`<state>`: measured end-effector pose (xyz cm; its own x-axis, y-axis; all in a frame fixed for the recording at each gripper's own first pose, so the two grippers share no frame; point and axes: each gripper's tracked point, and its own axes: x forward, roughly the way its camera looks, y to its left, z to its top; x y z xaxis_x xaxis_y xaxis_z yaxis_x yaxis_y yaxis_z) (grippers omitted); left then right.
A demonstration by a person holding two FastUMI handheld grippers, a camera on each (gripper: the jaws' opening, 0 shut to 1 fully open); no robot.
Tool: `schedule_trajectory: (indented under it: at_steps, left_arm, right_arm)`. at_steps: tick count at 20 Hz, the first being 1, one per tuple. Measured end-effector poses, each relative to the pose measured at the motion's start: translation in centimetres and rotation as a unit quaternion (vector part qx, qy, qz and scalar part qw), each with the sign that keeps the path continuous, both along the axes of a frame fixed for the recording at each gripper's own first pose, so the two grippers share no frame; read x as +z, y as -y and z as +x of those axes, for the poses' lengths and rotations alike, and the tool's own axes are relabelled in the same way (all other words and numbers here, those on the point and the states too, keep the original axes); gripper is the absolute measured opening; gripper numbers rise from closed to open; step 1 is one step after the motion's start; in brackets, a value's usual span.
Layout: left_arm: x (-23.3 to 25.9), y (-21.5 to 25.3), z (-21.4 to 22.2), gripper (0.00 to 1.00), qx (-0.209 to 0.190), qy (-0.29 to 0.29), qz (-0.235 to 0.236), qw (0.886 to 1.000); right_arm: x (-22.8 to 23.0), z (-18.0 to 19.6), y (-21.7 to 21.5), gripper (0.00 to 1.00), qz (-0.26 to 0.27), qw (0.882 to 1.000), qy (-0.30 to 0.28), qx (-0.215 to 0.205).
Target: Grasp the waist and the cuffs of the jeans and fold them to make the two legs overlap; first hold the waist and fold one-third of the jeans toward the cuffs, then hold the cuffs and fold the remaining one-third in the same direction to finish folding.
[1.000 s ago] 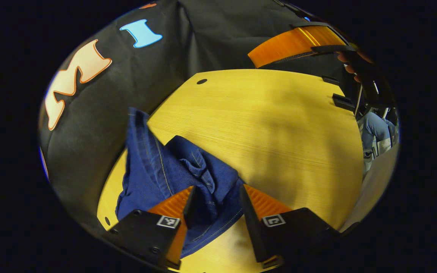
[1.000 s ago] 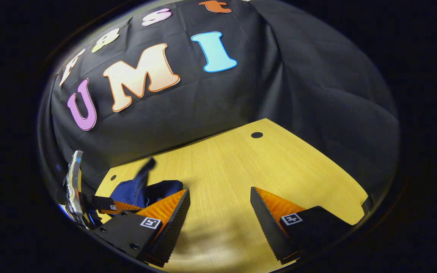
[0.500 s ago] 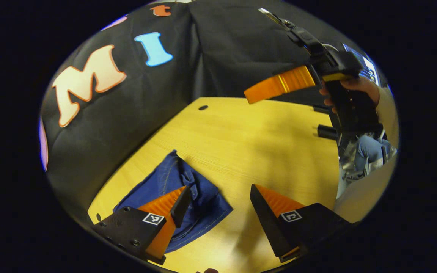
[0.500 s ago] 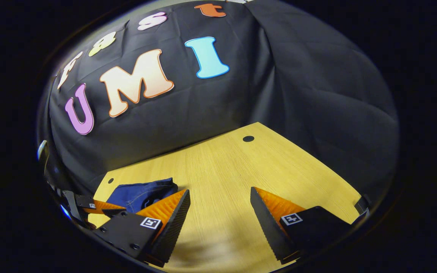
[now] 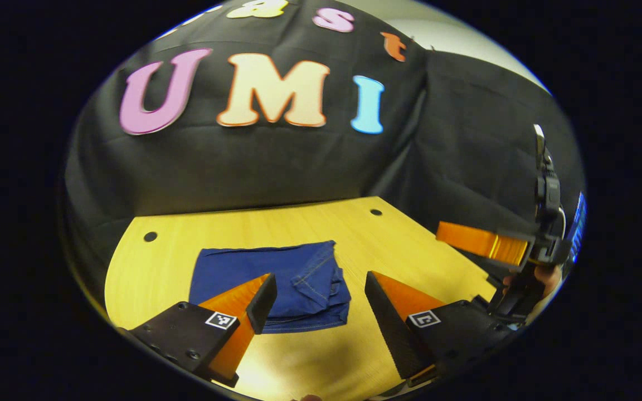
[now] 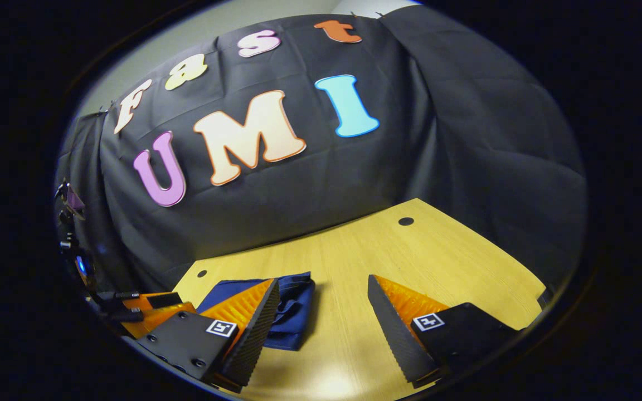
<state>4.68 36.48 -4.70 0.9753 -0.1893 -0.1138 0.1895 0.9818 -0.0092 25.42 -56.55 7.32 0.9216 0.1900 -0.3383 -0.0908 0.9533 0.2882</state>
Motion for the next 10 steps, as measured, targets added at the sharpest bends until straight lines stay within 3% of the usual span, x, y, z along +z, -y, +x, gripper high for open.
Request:
schedule_trajectory:
  at_steps: [1,2,4,10]
  left_arm:
    - [0.3,-1.5,-0.9,0.94,0.019,0.005,-0.006,1.000]
    - [0.2,-3.0,-1.6,0.94,0.036,0.006,-0.011,0.999]
    - [-0.6,-6.0,-2.5,0.94,0.064,0.003,-0.014,0.998]
    - [-2.5,-7.8,-3.2,0.94,0.063,-0.026,-0.008,0.998]
  right_arm:
    - [0.3,-0.3,-0.9,0.94,0.002,1.000,0.005,0.009]
    - [0.4,-0.7,-2.0,0.99,0.004,1.000,0.006,0.019]
    - [0.4,-1.4,-3.2,0.99,-0.006,0.999,0.008,0.033]
    - [0.7,-3.5,-6.1,0.99,-0.011,0.998,0.012,0.053]
